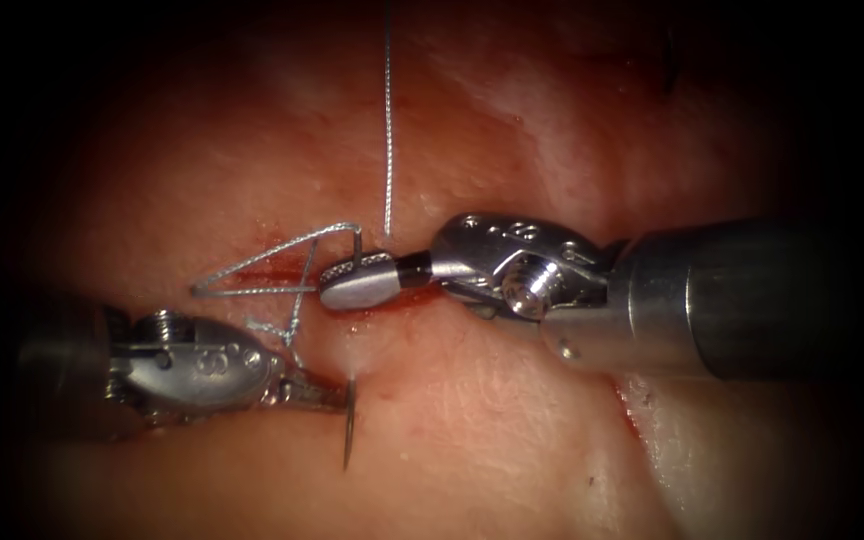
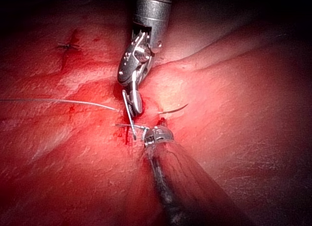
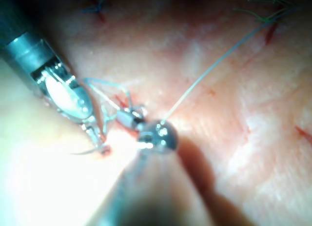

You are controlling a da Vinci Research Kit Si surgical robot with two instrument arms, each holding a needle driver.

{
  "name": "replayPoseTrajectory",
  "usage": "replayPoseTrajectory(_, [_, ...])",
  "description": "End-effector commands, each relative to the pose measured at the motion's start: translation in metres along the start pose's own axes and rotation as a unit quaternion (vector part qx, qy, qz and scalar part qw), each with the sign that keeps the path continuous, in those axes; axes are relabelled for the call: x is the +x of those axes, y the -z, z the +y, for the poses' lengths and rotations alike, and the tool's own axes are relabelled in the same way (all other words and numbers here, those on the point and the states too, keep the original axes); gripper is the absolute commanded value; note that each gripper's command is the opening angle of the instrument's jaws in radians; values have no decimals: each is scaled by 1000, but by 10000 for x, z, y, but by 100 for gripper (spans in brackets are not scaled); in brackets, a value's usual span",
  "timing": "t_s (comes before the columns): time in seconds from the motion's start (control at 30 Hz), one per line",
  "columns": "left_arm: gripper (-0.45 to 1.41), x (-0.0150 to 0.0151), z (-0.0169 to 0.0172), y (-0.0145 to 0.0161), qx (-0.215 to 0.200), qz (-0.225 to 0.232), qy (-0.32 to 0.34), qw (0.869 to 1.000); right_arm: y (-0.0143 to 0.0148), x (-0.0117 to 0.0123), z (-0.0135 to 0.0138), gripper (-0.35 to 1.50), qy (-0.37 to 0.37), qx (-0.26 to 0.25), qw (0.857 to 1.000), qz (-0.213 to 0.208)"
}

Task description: Wound Closure

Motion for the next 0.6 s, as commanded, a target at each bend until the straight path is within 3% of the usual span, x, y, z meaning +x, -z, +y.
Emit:
replayPoseTrajectory(0.03, [-45, -1, 0, -8, -1, 0, 0, 1000, -6, -5, 1, -35, 1, 3, 1000, -2])
replayPoseTrajectory(0.07, [-45, -1, 0, -8, -1, 0, 0, 1000, -6, -5, 1, -27, 1, 0, 1000, 2])
replayPoseTrajectory(0.1, [-45, -1, 0, -8, 1, 0, 0, 1000, -6, -5, 3, 9, -2, -12, 1000, 9])
replayPoseTrajectory(0.2, [-45, 0, 0, -7, 1, 0, 3, 1000, 0, -1, 11, 79, 14, -49, 998, 32])
replayPoseTrajectory(0.27, [-45, 1, 0, -6, 3, 1, -5, 1000, 7, 2, 17, 91, 34, -63, 997, 28])
replayPoseTrajectory(0.3, [-43, 2, 0, -5, 3, 1, -17, 1000, 18, 6, 24, 108, 39, -86, 995, 18])
replayPoseTrajectory(0.43, [-30, 2, 1, -5, 5, 3, -55, 998, 57, 11, 40, 116, 80, -137, 987, -4])
replayPoseTrajectory(0.6, [-13, 2, 2, -3, 6, 9, -90, 996, 92, 16, 49, 118, 101, -165, 981, -17])
